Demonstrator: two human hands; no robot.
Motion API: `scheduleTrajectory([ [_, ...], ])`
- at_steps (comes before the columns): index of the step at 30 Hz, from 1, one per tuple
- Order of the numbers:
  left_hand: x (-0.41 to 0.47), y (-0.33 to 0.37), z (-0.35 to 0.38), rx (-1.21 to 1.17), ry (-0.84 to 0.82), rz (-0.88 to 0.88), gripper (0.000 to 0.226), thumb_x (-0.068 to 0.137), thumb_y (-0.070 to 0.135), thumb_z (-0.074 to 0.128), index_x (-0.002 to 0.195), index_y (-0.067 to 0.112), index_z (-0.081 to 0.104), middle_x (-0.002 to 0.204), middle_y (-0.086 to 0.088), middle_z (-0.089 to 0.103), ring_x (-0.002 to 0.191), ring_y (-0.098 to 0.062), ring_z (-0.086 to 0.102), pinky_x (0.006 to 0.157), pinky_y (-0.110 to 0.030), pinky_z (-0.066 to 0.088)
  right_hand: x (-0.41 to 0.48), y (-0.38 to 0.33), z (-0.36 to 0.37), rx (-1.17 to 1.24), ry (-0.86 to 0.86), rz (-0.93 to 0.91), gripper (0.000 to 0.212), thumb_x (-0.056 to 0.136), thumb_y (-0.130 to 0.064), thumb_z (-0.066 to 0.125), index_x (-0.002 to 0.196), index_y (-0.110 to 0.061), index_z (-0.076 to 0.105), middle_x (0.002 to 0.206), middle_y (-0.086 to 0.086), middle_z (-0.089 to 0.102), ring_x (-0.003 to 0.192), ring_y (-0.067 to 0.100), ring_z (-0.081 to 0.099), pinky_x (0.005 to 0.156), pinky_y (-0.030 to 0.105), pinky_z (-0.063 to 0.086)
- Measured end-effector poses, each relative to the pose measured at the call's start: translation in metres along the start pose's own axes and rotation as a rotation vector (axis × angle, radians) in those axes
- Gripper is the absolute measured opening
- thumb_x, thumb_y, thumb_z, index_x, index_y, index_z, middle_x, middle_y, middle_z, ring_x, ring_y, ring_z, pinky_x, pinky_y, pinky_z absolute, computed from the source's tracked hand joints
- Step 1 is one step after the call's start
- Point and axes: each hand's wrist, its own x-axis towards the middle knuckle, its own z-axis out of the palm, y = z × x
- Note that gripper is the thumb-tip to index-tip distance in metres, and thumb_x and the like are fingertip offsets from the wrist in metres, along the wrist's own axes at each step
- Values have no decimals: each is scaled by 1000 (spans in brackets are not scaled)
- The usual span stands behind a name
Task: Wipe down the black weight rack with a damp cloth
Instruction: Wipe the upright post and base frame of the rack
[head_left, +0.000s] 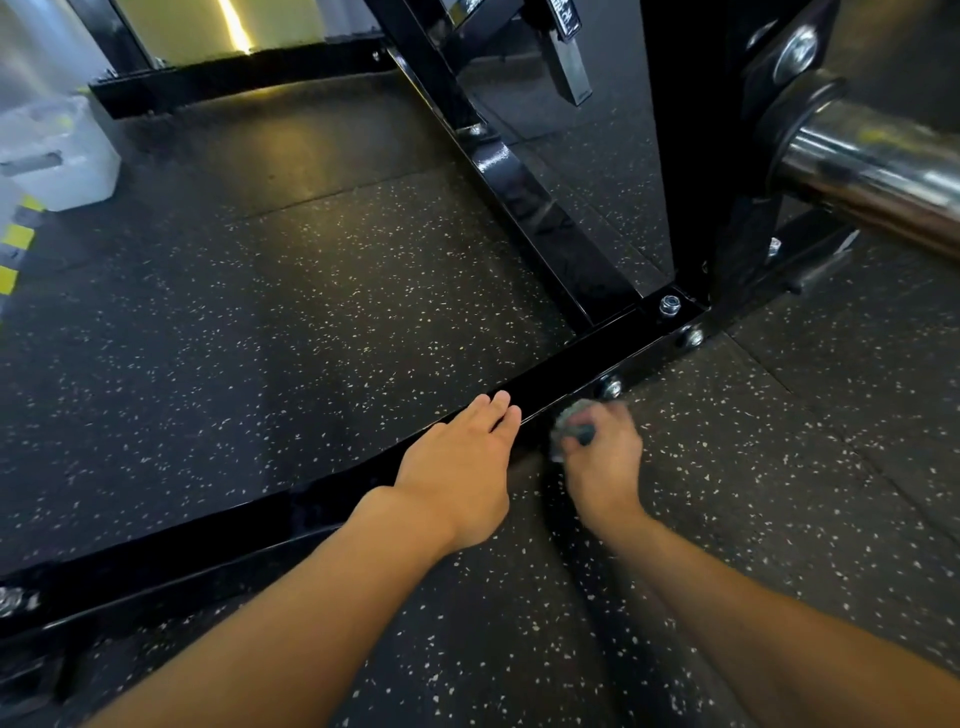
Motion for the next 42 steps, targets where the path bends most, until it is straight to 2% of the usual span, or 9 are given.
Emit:
scheduleTrajectory([
  [7, 1, 0, 4, 27, 3, -11, 76, 99, 16, 41, 159, 17, -6, 166, 4, -17, 152, -11, -12, 120, -33, 16, -39, -6, 23, -6, -256, -238, 24, 75, 13, 62, 78, -11, 59, 88, -11, 43, 76, 9, 52, 63, 25, 50],
  [11, 0, 0, 6, 30, -4, -19, 77, 100, 17, 43, 159, 17, -6, 165, 5, -17, 152, -11, -12, 120, -34, 17, -6, -3, 9, -3, 17, 41, 26, 79, 14, 65, 79, -11, 58, 94, -5, 47, 85, 11, 53, 70, 3, 40],
  [16, 1, -1, 5, -34, -33, -17, 77, 98, 15, 43, 159, 16, -5, 166, 4, -16, 152, -11, -11, 122, -33, 16, -36, -17, 19, 5, -176, -215, 27, 74, 17, 63, 74, -9, 58, 86, -10, 45, 74, 3, 51, 62, 14, 45],
  [22, 0, -2, 5, -277, -3, -30, 81, 92, -1, 46, 160, 17, 4, 166, 6, -9, 152, -9, -7, 124, -29, 11, -18, -23, 10, -55, 25, -113, 24, 78, 10, 64, 81, -13, 62, 94, -7, 49, 72, -1, 46, 69, 18, 47],
  [29, -63, 27, 55, -1102, 636, -441, 26, 98, 13, 53, 103, 37, 61, 114, 8, 60, 95, 2, 58, 80, -11, 45, -65, -36, 10, 113, -277, -203, 25, 75, 6, 74, 75, -16, 62, 86, -7, 56, 81, 2, 53, 66, 11, 38],
  [32, -70, 34, 81, -1909, 333, -739, 22, 102, 37, 52, 118, 26, 59, 117, -3, 61, 105, -19, 62, 90, -40, 56, -78, -43, -4, 125, -441, -83, 27, 75, -6, 79, 77, -25, 61, 83, -11, 62, 78, -2, 56, 70, 15, 42],
  [35, -64, 37, 82, -2543, 55, -522, 39, 105, 40, 42, 125, 14, 63, 122, -16, 68, 112, -30, 66, 96, -49, 54, -86, -54, -18, 75, -653, -57, 33, 77, -16, 78, 94, -28, 53, 81, -7, 64, 72, 1, 59, 64, 24, 49],
  [39, -52, 41, 83, -2681, 166, -570, 29, 105, 14, 45, 124, -3, 59, 120, -23, 67, 110, -31, 66, 85, -38, 56, -68, -72, -40, -231, -962, -104, 51, 71, -39, 75, 116, -30, 54, 106, -2, 67, 97, 18, 64, 88, 44, 53],
  [42, -29, 43, 78, -2714, 267, -745, 27, 103, 6, 47, 128, -2, 54, 124, -21, 61, 94, -27, 62, 70, -34, 52, -33, -95, -50, -576, -1012, -272, 53, 88, -8, 60, 139, -20, 54, 136, 6, 44, 128, 24, 41, 111, 41, 37],
])
